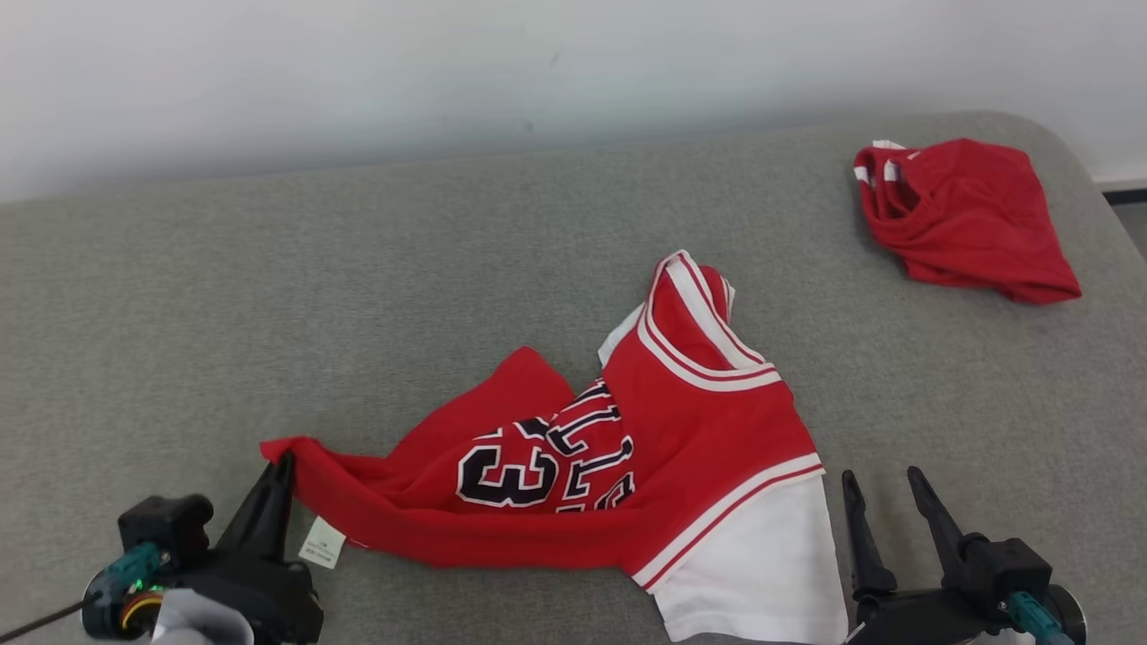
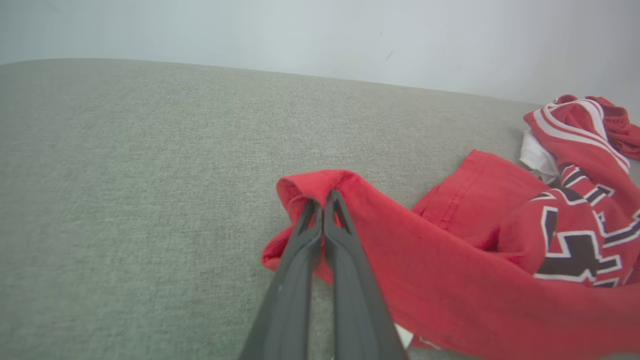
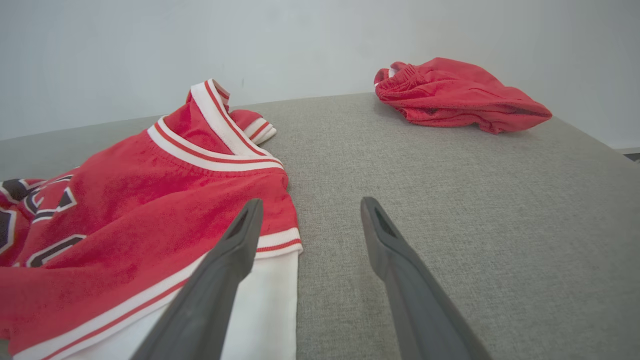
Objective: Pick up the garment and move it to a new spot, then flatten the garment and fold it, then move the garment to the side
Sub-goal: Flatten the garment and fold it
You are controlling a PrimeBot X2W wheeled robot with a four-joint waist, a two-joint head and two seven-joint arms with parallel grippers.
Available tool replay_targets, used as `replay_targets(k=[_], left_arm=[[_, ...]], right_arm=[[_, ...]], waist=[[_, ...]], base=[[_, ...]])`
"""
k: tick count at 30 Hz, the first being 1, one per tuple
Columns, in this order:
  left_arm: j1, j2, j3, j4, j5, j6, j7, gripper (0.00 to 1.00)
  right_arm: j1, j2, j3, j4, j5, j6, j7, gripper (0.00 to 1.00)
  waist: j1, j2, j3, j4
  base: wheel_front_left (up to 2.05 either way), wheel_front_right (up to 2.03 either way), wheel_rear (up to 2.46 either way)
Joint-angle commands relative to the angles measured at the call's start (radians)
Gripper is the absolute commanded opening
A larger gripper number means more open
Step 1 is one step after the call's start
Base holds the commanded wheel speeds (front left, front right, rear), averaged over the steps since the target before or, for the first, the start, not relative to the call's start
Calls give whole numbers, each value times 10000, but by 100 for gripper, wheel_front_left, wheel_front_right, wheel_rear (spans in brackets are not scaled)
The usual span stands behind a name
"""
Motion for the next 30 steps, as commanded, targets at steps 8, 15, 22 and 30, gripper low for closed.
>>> replay_targets(k=[8, 15, 22, 30], left_arm=[[-1299, -210, -189, 1573, 354, -63, -371, 100], [-538, -478, 1062, 398, 832, 27, -369, 100], [1334, -1157, 2119, -1383, 1303, 29, -372, 100], [1897, -1407, 1506, -983, 1413, -76, -372, 100]], right_arm=[[-124, -17, -39, 180, -98, -27, -43, 100], [122, 62, -108, 222, 2, -27, -43, 100], [436, 124, -276, 100, 89, -27, -43, 100], [283, 153, -166, 124, 47, -27, -43, 100]], waist=[[-1, -1, 201, -305], [-1, -1, -34, -111], [-1, -1, -75, 312], [-1, -1, -94, 347]], base=[[0, 0, 0], [0, 0, 0], [0, 0, 0], [0, 0, 0]])
